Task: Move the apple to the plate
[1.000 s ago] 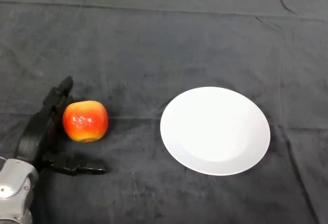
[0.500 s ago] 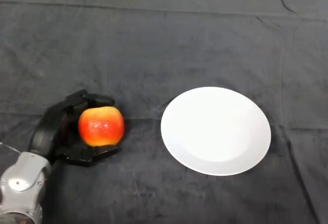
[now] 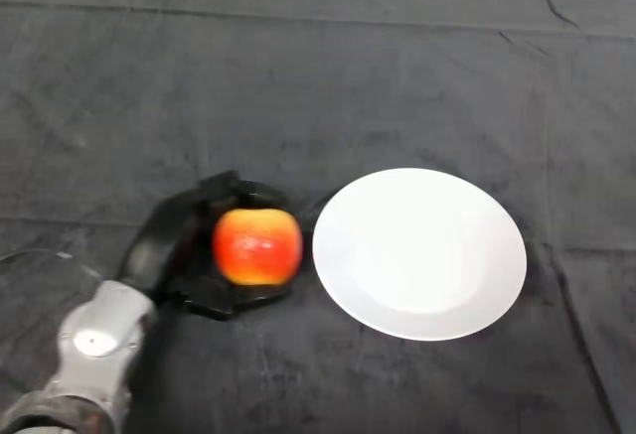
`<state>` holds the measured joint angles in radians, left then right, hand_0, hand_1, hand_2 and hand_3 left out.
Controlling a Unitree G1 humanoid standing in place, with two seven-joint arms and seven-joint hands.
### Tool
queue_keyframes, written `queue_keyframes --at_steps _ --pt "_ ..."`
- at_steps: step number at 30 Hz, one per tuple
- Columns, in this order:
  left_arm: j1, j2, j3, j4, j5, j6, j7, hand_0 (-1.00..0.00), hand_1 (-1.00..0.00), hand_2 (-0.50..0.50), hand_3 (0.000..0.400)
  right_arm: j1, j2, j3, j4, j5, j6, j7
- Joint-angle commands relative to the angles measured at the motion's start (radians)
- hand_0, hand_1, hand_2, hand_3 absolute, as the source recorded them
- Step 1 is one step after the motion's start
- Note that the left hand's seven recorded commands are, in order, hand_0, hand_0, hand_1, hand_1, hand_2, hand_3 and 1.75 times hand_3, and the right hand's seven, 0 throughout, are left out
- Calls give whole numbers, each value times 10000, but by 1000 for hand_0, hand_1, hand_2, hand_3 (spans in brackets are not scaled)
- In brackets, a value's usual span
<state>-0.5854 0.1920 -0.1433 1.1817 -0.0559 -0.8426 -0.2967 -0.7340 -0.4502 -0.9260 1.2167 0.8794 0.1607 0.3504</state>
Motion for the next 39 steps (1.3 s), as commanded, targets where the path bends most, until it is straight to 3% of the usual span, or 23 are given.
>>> queue_keyframes --at_steps 1,11,23,39 --pt "-496 -8 -308 -68 -40 -317 -2 -1000 -1000 0 400 23 -224 -82 -23 76 -48 -8" --pt "-726 -68 -1160 -533 -394 -915 297 -1000 -1000 0 400 21 -227 -83 -16 78 -48 -5" --pt "-1425 -208 -2261 -1031 -379 -880 1165 -1000 -1000 0 400 19 -229 -84 -11 78 -49 -3" --pt "-1915 -559 -4074 -652 -78 -861 2369 -1000 -996 -2 400 14 -236 -87 5 80 -51 4"
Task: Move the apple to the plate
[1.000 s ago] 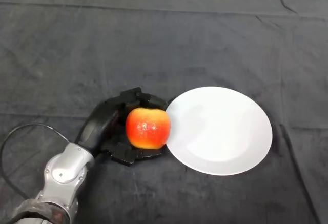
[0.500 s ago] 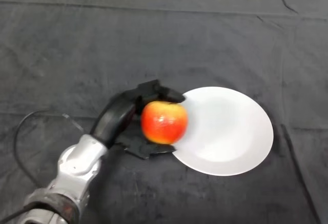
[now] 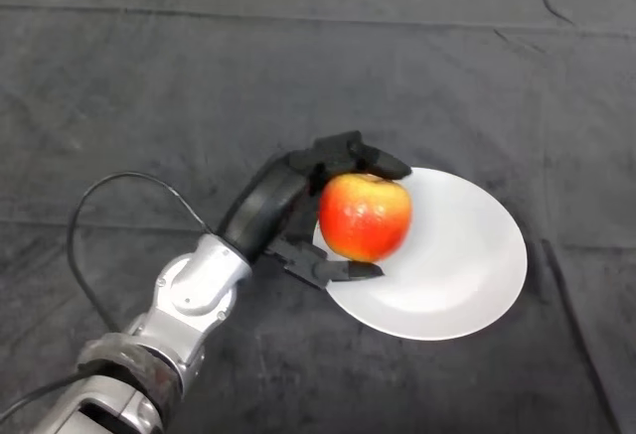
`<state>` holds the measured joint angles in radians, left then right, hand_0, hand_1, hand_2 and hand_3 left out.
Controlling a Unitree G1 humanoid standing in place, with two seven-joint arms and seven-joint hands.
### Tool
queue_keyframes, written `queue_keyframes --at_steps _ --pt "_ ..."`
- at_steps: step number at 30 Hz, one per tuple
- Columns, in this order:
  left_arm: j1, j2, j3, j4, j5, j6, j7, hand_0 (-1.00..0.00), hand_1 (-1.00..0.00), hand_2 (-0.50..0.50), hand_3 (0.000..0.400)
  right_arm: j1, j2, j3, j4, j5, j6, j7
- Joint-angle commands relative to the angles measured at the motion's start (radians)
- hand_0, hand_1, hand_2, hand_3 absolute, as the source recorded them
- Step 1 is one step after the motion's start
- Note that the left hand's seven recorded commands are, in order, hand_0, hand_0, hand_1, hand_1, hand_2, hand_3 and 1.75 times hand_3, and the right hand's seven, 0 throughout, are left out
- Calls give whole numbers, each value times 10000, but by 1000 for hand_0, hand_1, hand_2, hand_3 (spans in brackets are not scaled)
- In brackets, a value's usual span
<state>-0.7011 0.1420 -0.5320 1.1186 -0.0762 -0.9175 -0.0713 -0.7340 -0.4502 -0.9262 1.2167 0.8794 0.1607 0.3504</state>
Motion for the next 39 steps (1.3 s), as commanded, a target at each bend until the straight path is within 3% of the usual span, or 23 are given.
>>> queue_keyframes --at_steps 1,7,10,11,12,13,14,16,17,18,19,21,23,32,39 --pt "-782 -84 -334 -6 136 -56 192 -1000 -992 -4 400 14 -237 -86 7 80 -51 4" --pt "-932 -171 -1181 4 148 326 556 -1000 -937 -31 400 11 -240 -87 14 80 -52 7" --pt "-954 -140 -1531 -5 143 456 661 -1000 -773 -114 400 10 -241 -88 18 81 -52 9" --pt "-958 -126 -1645 -7 143 500 695 -922 -627 -147 369 9 -242 -89 19 81 -53 10" --pt "-962 -114 -1733 -8 142 536 721 -882 -549 -167 353 9 -242 -89 20 81 -53 10" --pt "-966 -102 -1817 -9 141 573 745 -745 -212 -267 298 9 -243 -89 21 81 -53 11" --pt "-971 -89 -1907 -9 138 615 772 -694 -161 -267 278 8 -243 -89 22 81 -53 11" --pt "-980 -68 -2054 -8 128 693 815 -490 0 -245 196 8 -244 -90 25 81 -53 12" --pt "-985 -58 -2124 -6 120 735 836 -447 0 -224 179 7 -244 -90 26 81 -54 13" --pt "-990 -48 -2189 -5 109 775 855 -267 0 -133 107 7 -245 -90 27 81 -54 13" --pt "-994 -39 -2240 -4 99 807 871 -259 0 -129 104 7 -245 -91 28 81 -54 13" --pt "-999 -15 -2341 0 73 871 904 -98 0 -49 39 6 -246 -91 30 81 -54 14" --pt "-1004 16 -2416 8 39 919 927 0 0 0 0 5 -247 -91 32 81 -55 15" --pt "-956 245 -2448 91 -142 889 931 0 0 0 0 3 -249 -93 38 81 -56 19" --pt "-739 824 -2002 276 -325 469 696 0 0 0 0 2 -251 -94 43 81 -57 21"
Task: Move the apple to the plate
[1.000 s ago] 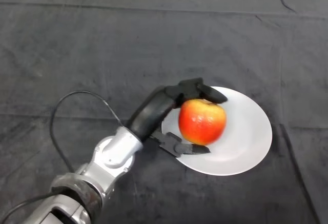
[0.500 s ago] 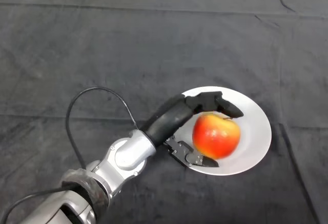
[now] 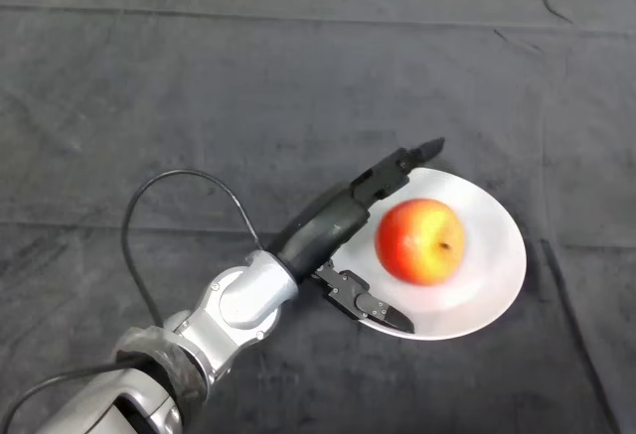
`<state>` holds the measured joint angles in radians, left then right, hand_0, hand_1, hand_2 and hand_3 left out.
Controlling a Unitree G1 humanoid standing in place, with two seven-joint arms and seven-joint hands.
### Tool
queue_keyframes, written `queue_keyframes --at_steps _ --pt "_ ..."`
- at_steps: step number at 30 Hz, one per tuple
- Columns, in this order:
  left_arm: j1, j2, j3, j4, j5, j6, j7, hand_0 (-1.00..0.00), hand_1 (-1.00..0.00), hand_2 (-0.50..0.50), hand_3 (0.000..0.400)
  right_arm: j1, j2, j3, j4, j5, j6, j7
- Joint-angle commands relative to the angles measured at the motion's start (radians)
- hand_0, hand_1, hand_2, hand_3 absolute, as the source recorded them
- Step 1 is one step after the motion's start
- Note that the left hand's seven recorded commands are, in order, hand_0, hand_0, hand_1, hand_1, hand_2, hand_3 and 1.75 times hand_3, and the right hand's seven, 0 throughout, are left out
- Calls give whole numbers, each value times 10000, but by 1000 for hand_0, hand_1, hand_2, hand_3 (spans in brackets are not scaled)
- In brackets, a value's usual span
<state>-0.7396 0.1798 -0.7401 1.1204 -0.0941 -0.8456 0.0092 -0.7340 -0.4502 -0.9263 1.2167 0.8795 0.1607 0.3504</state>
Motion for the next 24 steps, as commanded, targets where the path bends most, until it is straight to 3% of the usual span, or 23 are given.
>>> queue_keyframes --at_steps 1,24 --pt "-314 528 154 290 -160 -310 -129 0 0 0 0 2 -251 -92 43 81 -57 21" --pt "315 1929 2082 980 -191 -970 -119 0 0 0 0 -2 -255 -96 54 80 -59 27"
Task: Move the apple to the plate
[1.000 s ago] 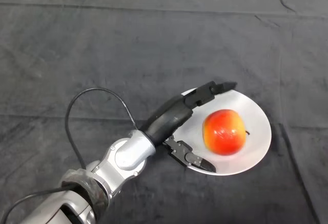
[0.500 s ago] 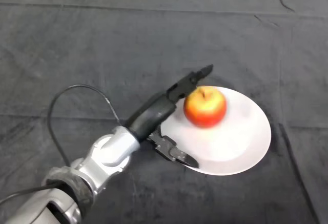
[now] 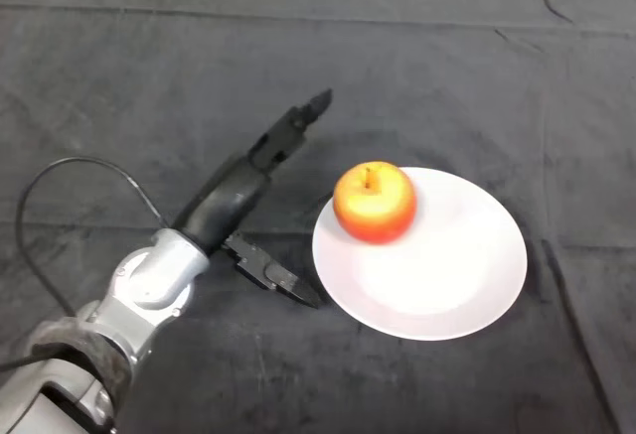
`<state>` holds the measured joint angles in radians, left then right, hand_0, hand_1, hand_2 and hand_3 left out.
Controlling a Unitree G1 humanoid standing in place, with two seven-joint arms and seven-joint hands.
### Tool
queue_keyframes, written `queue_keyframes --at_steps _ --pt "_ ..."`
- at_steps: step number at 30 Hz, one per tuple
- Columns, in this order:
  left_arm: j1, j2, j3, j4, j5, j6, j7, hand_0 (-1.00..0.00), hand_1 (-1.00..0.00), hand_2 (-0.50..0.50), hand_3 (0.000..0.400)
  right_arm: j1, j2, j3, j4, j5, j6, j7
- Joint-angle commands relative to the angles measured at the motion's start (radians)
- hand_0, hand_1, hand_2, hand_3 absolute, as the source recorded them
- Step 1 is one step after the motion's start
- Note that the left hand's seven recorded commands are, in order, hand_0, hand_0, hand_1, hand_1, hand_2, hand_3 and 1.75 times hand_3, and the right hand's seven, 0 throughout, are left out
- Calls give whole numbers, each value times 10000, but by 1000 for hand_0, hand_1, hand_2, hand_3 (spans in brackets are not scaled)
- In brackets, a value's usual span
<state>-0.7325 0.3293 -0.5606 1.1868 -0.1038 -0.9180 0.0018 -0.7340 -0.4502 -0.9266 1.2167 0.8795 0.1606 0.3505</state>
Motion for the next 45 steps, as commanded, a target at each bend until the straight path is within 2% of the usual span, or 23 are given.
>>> queue_keyframes --at_steps 1,13,22,34,45 --pt "279 513 381 330 -110 -272 -68 0 0 0 0 -2 -255 -93 54 79 -58 26" --pt "887 1449 1646 463 -526 -465 -311 0 0 0 0 -3 -256 -93 56 79 -59 27" --pt "1483 2068 2763 535 -1128 -279 -526 0 0 0 0 -2 -254 -93 54 78 -59 27" --pt "2357 3120 4697 628 -2471 488 -906 0 0 0 0 0 -252 -92 47 76 -59 25" --pt "3007 3478 6242 655 -3473 1270 -911 0 0 0 0 2 -249 -91 41 75 -58 23"
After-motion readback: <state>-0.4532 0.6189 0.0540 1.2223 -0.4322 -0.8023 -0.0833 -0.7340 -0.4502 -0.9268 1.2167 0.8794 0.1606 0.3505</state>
